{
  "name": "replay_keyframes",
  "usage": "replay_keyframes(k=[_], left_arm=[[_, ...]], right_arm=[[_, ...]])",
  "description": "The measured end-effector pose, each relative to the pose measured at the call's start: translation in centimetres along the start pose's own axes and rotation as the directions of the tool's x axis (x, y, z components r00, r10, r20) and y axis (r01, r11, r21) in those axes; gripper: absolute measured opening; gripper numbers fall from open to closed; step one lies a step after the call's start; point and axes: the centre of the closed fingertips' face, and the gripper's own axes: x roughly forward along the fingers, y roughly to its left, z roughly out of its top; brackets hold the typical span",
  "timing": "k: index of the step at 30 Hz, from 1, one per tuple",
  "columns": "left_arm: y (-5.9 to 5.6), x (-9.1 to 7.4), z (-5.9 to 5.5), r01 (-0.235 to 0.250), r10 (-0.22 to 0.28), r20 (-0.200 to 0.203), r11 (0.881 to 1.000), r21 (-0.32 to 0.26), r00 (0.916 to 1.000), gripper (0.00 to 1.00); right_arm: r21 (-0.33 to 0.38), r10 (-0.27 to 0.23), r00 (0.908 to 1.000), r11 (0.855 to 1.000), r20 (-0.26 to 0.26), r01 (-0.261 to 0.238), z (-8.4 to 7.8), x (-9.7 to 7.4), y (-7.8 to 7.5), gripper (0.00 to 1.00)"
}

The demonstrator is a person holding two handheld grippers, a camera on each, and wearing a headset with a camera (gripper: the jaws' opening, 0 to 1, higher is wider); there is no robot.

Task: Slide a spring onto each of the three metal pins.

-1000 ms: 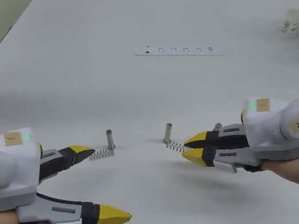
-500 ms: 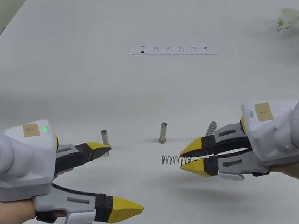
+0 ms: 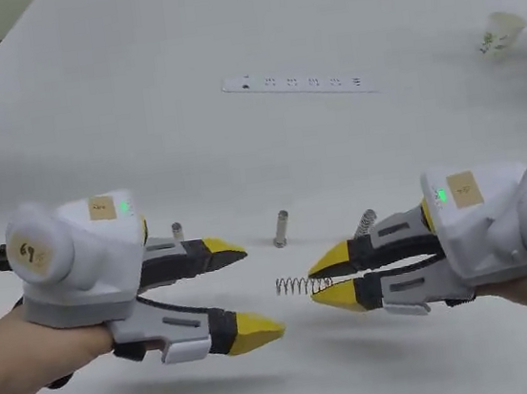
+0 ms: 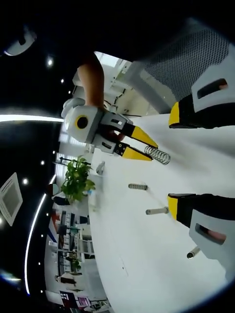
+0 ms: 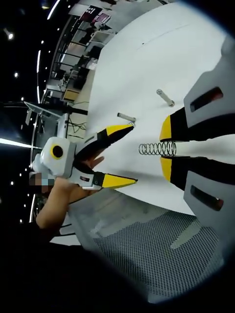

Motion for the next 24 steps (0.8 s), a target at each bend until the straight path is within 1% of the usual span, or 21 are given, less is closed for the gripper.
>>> replay_keyframes(k=[3, 7, 10, 14, 18, 19, 20, 24], left_arm=[[-0.2, 0.6, 0.1, 0.018, -0.018, 0.004, 1.0, 0.017, 0.9998, 0.41], [-0.4, 1.1, 0.2, 0.041, -0.041, 0.01, 0.999, 0.024, 0.9991, 0.34], [-0.6, 1.5, 0.4, 0.053, -0.054, 0.017, 0.998, 0.035, 0.9984, 0.25], [-0.6, 2.0, 0.4, 0.061, -0.062, 0.019, 0.997, 0.046, 0.9979, 0.18], [-0.9, 2.2, 0.6, 0.074, -0.076, 0.027, 0.996, 0.056, 0.9968, 0.06], [-1.1, 2.2, 0.6, 0.084, -0.085, 0.025, 0.995, 0.056, 0.996, 0.04], [-1.1, 2.3, 0.5, 0.084, -0.084, 0.02, 0.996, 0.043, 0.9962, 0.05], [-1.2, 2.4, 0.4, 0.079, -0.081, 0.016, 0.994, 0.07, 0.9966, 0.04]], right_arm=[[-0.002, 0.002, 1.0, 1.0, 0.009, -0.002, 0.2, -0.1, 0.1, 0.08], [-0.003, 0.011, 0.9998, 1.0, 0.017, -0.011, 0.4, -0.1, 0.3, 0.08], [-0.003, 0.015, 0.9997, 1.0, 0.017, -0.014, 0.4, -0.1, 0.3, 0.08], [0.003, 0.016, 0.9996, 1.0, 0.023, -0.016, 0.5, -0.1, 0.4, 0.08], [0.007, 0.019, 0.9995, 1.0, 0.027, -0.019, 0.5, -0.2, 0.4, 0.08], [0.008, 0.016, 0.9995, 1.0, 0.028, -0.016, 0.5, -0.2, 0.4, 0.08], [0.01, 0.02, 0.9995, 1.0, 0.026, -0.02, 0.5, -0.3, 0.4, 0.08], [0.012, 0.017, 0.9995, 1.0, 0.025, -0.018, 0.3, -0.2, 0.5, 0.08]])
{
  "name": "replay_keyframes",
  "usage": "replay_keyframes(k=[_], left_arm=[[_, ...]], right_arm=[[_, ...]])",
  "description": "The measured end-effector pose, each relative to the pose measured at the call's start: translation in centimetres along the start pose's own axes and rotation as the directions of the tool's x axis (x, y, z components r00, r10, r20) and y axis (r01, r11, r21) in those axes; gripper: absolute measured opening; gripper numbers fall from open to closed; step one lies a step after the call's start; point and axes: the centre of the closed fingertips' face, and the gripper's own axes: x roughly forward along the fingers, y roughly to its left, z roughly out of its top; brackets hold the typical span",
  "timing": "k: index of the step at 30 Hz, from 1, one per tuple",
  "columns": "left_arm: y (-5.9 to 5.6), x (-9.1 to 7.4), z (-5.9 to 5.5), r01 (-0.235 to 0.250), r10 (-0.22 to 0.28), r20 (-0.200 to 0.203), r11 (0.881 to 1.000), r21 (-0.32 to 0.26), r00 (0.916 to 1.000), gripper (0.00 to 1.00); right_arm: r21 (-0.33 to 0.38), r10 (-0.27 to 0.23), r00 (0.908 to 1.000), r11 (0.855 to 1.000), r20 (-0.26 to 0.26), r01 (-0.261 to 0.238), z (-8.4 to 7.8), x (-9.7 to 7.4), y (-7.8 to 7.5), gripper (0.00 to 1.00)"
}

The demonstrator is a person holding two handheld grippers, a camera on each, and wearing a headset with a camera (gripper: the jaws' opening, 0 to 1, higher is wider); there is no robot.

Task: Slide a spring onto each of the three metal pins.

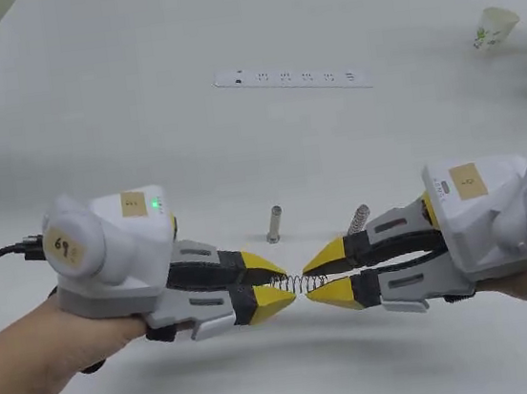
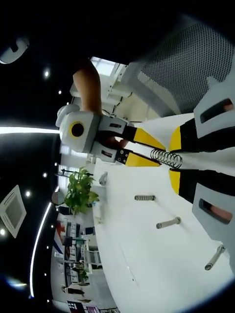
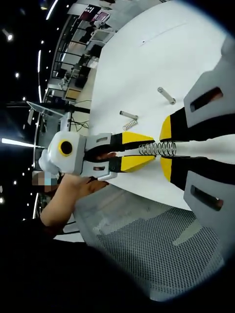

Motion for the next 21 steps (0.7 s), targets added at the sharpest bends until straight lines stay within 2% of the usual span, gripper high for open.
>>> replay_keyframes(k=[14, 18, 21], left_arm=[[-0.43, -0.32, 0.46, 0.012, -0.012, 0.009, 1.0, 0.017, 0.9999, 0.03], [-0.61, -0.31, 0.49, 0.019, -0.019, 0.009, 1.0, 0.013, 0.9998, 0.03], [-0.62, -0.34, 0.69, 0.018, -0.018, 0.017, 1.0, 0.005, 0.9997, 0.03]], right_arm=[[0.043, 0.002, 1.0, 0.999, 0.009, -0.002, 0.28, -0.12, 0.14, 0.08], [0.081, 0.002, 1.0, 0.997, 0.006, -0.002, 0.19, -0.18, 0.13, 0.09], [0.108, -0.017, 0.9997, 0.994, 0.014, 0.016, 0.16, -0.39, -0.09, 0.11]])
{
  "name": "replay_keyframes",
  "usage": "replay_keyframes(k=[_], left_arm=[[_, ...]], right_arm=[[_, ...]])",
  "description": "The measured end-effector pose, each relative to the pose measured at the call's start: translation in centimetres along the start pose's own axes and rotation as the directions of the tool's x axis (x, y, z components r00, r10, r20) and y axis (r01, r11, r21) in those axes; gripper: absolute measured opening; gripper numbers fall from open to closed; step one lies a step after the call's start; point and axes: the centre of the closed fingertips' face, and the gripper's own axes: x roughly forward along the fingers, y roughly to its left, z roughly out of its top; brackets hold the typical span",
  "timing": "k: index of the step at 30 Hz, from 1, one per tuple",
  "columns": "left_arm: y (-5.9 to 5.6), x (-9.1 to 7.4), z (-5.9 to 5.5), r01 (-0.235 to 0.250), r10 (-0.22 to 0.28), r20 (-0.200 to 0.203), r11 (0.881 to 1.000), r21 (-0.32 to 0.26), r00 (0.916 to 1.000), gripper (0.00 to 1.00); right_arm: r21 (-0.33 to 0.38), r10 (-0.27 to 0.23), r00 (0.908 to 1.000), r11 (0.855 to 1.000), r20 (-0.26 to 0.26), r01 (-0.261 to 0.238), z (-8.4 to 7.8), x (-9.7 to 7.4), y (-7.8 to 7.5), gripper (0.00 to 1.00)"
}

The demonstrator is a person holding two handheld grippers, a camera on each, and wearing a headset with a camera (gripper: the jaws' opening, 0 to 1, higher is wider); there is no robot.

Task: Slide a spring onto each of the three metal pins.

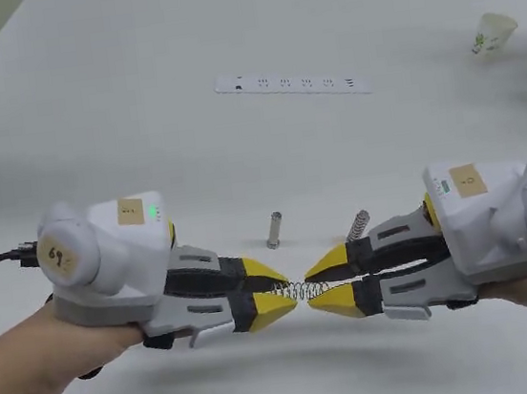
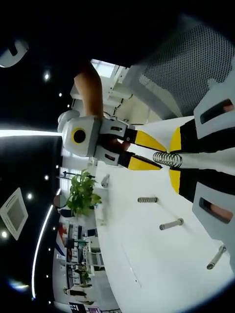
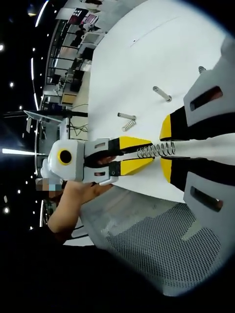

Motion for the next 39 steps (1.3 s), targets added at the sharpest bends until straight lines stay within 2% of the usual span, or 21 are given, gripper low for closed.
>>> replay_keyframes(k=[5, 14, 17, 24, 27, 31, 39], left_arm=[[-0.1, 0.0, 0.2, 0.004, -0.004, 0.007, 1.0, -0.005, 1.0, 0.03], [-0.3, 0.1, 0.0, 0.013, -0.013, 0.001, 1.0, -0.008, 0.9999, 0.03], [-0.2, 0.1, 0.0, 0.015, -0.015, 0.0, 1.0, -0.012, 0.9999, 0.03], [0.2, 0.0, -0.6, 0.007, -0.007, -0.021, 1.0, -0.012, 0.9998, 0.03], [0.3, 0.0, -0.9, 0.005, -0.005, -0.03, 1.0, -0.007, 0.9995, 0.03], [0.4, 0.2, -0.9, 0.0, 0.0, -0.038, 1.0, 0.002, 0.9993, 0.02], [0.1, 0.5, -0.8, 0.007, -0.007, -0.039, 1.0, 0.007, 0.9992, 0.02]], right_arm=[[0.024, -0.003, 1.0, 1.0, 0.003, 0.003, -0.4, -0.2, 0.2, 0.14], [0.055, -0.002, 1.0, 0.998, 0.009, 0.002, -0.7, -0.2, 0.4, 0.09], [0.039, -0.002, 0.9999, 0.999, 0.012, 0.002, -0.6, -0.2, 0.5, 0.09], [-0.002, 0.002, 1.0, 1.0, 0.001, -0.002, 0.6, -0.6, 0.6, 0.08], [-0.002, 0.004, 0.999, 1.0, 0.044, -0.004, 2.1, -0.9, 0.5, 0.08], [-0.024, 0.003, 0.9989, 1.0, 0.048, -0.002, 2.8, -0.7, 0.5, 0.08], [-0.042, 0.001, 0.9953, 0.999, 0.097, 0.003, 4.5, -0.4, 0.6, 0.08]])
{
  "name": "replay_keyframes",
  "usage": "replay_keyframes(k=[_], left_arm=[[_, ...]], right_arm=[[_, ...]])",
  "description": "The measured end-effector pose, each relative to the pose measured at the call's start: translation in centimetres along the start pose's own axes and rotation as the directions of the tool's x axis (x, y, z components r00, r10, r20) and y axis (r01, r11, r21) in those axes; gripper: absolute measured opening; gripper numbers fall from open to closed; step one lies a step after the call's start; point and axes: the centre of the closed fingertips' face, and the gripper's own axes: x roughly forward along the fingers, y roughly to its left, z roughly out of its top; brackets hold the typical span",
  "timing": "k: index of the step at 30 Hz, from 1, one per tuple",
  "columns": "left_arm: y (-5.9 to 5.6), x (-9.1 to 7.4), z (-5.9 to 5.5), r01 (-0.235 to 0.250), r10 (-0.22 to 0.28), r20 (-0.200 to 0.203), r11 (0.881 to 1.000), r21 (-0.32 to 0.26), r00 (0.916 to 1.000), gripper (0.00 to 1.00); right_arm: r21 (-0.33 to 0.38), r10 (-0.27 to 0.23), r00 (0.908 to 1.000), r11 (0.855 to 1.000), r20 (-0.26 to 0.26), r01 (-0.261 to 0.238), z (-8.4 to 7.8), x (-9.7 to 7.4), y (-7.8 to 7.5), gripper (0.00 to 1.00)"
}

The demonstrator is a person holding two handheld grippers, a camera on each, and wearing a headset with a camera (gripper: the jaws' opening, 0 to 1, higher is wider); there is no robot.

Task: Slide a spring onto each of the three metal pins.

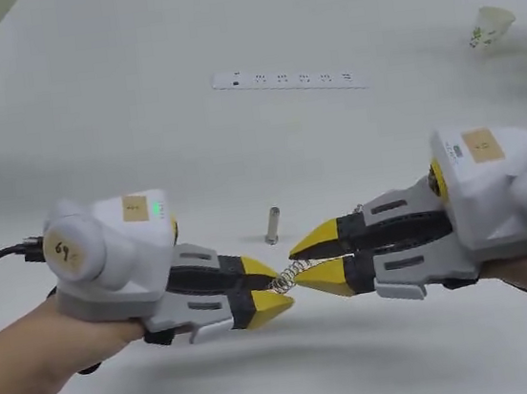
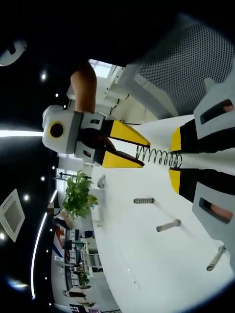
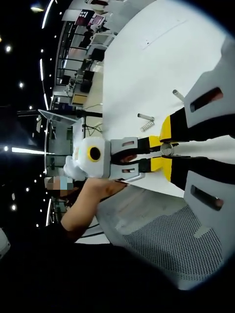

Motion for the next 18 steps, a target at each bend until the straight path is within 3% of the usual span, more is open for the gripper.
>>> replay_keyframes(k=[18], left_arm=[[0.1, 0.2, 0.7, 0.002, -0.002, 0.013, 1.0, 0.009, 0.9999, 0.02]], right_arm=[[-0.074, -0.015, 0.9998, 0.997, 0.015, 0.016, 1.3, 0.8, -0.1, 0.08]])
